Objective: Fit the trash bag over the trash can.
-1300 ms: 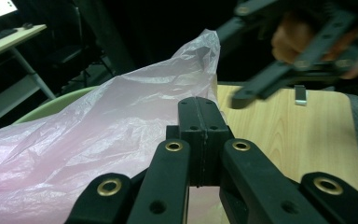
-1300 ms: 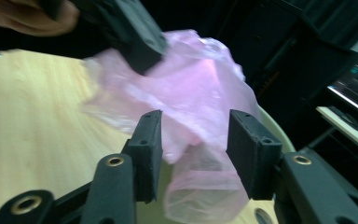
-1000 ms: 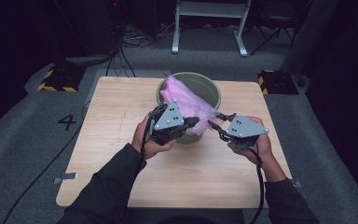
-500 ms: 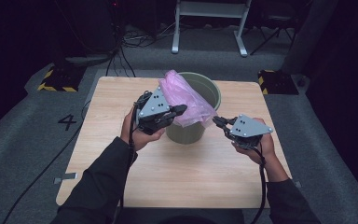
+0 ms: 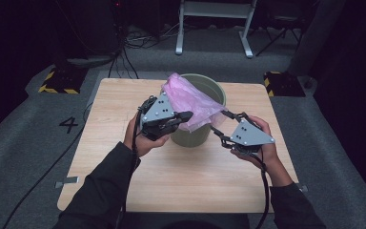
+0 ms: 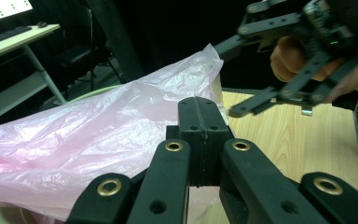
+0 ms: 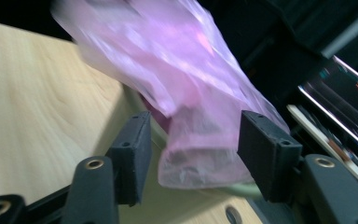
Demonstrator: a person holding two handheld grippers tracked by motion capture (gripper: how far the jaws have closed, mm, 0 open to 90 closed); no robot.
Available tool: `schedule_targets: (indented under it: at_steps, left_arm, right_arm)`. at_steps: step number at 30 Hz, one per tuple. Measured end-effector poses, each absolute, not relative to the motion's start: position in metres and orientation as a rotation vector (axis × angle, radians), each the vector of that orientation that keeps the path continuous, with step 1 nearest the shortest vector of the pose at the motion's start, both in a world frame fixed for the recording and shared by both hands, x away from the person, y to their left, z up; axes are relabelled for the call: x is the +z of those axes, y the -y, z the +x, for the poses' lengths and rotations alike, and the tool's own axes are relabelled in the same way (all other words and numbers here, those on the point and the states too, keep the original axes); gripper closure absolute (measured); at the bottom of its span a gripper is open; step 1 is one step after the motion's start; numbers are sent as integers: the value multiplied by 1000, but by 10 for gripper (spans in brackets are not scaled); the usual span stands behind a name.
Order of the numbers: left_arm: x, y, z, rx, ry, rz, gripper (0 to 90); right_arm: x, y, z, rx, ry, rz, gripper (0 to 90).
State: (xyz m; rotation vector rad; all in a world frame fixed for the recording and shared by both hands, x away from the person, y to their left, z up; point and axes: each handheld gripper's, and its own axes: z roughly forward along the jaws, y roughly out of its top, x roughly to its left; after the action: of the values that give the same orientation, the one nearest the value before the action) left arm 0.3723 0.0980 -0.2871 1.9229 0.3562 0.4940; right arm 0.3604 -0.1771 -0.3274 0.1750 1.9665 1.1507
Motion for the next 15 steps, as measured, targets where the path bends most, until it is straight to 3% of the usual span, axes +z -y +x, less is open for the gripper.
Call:
schedule_targets:
  at_steps: [6,15]
  left_arm:
    - [-290,-90,372,462,-342,1929,900]
    - [-285,-92,369,450,-318,1925,900]
  right_arm:
    - [-325,172,348,1197,-1986,69,464]
    - [-327,169,362,1070,-2041,118,465]
